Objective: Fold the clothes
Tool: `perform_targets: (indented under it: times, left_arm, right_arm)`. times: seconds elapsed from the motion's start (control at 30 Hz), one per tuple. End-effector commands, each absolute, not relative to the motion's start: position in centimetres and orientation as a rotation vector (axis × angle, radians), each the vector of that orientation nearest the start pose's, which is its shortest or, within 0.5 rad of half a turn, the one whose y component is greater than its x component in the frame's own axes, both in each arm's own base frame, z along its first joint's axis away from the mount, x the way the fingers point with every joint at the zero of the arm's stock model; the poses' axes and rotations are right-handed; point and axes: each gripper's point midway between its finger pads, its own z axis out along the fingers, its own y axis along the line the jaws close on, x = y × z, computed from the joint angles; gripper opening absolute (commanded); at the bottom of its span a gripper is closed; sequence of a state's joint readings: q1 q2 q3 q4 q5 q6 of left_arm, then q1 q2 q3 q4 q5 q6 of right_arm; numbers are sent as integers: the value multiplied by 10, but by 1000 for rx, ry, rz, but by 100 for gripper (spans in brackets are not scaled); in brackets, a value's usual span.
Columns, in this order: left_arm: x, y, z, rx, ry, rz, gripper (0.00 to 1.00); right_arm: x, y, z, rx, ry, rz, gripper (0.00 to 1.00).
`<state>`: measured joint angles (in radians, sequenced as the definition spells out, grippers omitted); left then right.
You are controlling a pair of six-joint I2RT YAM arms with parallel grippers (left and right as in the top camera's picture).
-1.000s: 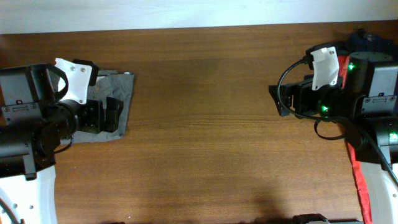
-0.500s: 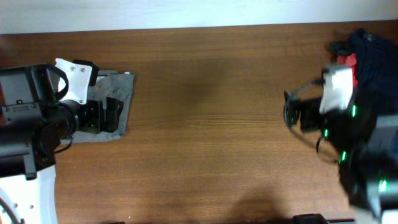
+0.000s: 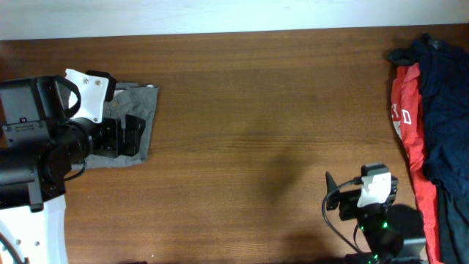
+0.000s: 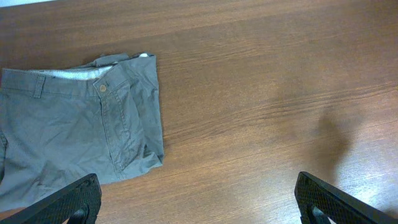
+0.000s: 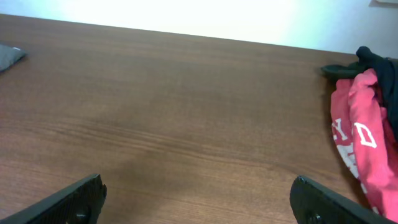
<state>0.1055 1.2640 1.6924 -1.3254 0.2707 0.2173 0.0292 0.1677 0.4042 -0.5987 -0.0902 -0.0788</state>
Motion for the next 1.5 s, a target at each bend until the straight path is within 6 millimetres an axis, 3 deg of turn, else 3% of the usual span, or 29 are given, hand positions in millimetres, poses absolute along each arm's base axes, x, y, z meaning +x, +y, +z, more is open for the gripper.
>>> perform_targets:
  times: [0.0, 0.27, 1.27, 1.4, 1.47]
  left_arm:
    - [289, -16, 335, 270, 2415, -178, 99]
    - [289, -16, 335, 270, 2415, -178, 99]
    - [289, -16, 335, 270, 2413, -177, 99]
    - [286, -12, 345, 278, 2347, -117, 99]
    - [294, -9, 352, 275, 2254, -75, 99]
  right_arm:
    - [209, 19, 170, -145, 1897, 44, 99]
    - [219, 26, 124, -173, 1912, 85, 99]
    - [222, 27, 125, -175, 1895, 86, 99]
    - [222, 27, 125, -175, 1895, 86, 99]
    - [222, 27, 125, -175, 1895, 86, 99]
